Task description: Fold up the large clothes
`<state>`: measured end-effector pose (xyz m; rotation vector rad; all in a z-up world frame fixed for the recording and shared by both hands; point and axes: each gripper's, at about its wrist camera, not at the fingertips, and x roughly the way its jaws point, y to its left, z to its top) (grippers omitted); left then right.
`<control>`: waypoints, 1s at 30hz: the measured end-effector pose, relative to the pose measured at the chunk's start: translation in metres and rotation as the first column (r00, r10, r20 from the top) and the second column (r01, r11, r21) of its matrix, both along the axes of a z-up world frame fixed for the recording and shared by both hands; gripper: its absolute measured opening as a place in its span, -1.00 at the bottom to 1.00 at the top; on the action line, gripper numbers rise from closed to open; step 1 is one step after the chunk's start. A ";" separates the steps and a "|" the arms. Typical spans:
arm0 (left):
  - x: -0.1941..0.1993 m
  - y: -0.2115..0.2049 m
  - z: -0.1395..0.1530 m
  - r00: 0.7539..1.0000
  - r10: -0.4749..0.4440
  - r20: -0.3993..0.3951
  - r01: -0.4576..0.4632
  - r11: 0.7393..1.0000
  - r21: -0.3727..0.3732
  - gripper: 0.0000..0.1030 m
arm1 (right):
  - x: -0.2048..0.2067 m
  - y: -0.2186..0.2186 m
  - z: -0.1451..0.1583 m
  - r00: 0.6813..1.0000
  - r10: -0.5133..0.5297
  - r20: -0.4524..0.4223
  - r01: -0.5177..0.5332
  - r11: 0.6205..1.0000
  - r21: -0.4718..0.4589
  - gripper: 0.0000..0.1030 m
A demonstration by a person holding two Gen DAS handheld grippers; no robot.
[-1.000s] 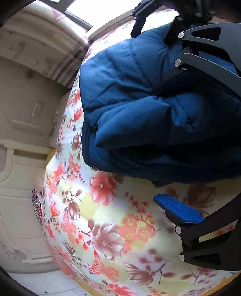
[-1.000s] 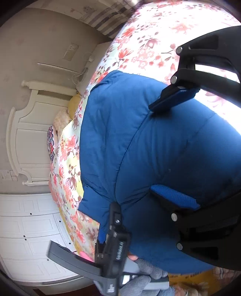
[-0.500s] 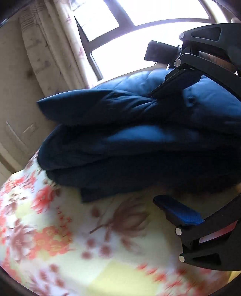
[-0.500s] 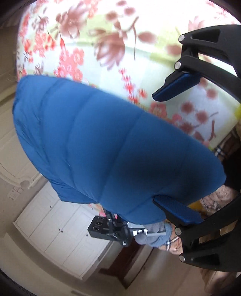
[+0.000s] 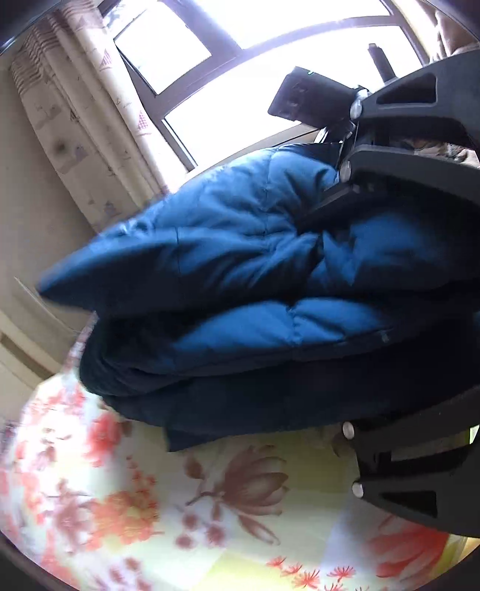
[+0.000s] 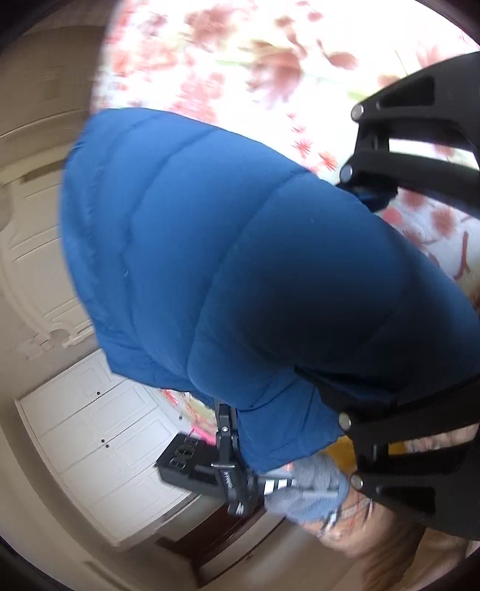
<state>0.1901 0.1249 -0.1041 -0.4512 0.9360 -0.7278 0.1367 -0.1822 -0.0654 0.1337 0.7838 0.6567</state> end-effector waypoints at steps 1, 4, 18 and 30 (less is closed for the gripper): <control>-0.002 -0.002 0.004 1.000 0.011 0.017 -0.011 1.000 -0.004 0.06 | 0.000 0.001 0.007 0.999 -0.010 0.042 0.011 1.000 -0.020 0.14; 0.004 -0.018 0.020 0.997 0.039 0.066 -0.038 0.999 -0.023 -0.01 | 0.006 -0.008 0.030 0.989 -0.046 0.142 0.055 0.997 -0.063 0.05; 0.178 -0.183 0.025 0.999 0.039 0.031 -0.039 0.999 0.001 -0.02 | 0.149 -0.168 0.023 0.963 -0.270 -0.021 0.267 0.960 -0.080 0.17; 0.173 -0.187 -0.004 0.992 0.126 0.009 -0.126 0.991 0.039 0.53 | 0.119 -0.130 0.055 0.853 -0.470 0.228 0.512 0.837 -0.191 0.84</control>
